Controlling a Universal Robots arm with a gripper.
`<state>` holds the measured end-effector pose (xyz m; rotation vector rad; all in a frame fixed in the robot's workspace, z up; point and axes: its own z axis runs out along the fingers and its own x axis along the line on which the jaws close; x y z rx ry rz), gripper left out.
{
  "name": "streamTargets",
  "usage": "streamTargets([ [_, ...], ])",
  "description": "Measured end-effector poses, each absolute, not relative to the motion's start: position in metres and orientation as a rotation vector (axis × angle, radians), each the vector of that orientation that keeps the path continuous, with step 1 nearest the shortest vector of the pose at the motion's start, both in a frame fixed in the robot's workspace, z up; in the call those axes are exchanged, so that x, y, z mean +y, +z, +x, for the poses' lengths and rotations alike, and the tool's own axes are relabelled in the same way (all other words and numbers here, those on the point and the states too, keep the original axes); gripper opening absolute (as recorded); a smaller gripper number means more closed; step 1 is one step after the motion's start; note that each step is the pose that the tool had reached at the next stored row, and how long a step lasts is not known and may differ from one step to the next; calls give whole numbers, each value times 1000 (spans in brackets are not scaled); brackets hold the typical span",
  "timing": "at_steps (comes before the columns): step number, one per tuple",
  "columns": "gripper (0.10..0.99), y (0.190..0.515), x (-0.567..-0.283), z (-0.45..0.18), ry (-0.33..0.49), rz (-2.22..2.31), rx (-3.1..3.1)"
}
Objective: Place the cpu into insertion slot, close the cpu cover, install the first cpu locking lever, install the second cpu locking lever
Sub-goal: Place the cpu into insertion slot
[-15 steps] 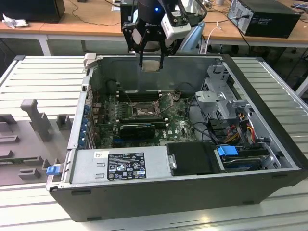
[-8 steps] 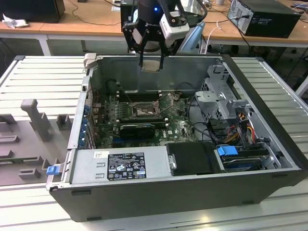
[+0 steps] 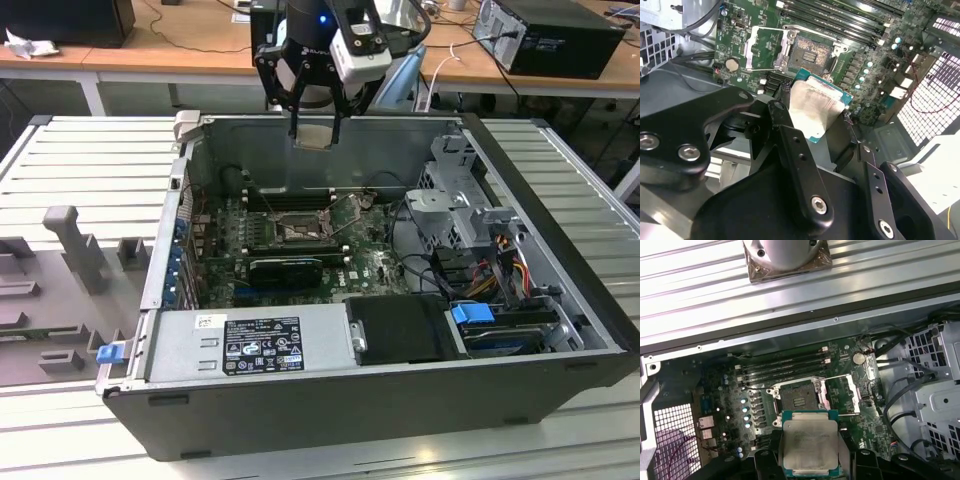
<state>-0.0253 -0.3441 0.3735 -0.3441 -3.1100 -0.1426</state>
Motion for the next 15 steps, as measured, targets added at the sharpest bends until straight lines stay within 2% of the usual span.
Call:
streamTargets([
  [15,529,373,-344,-25,-143,-456,-3099],
])
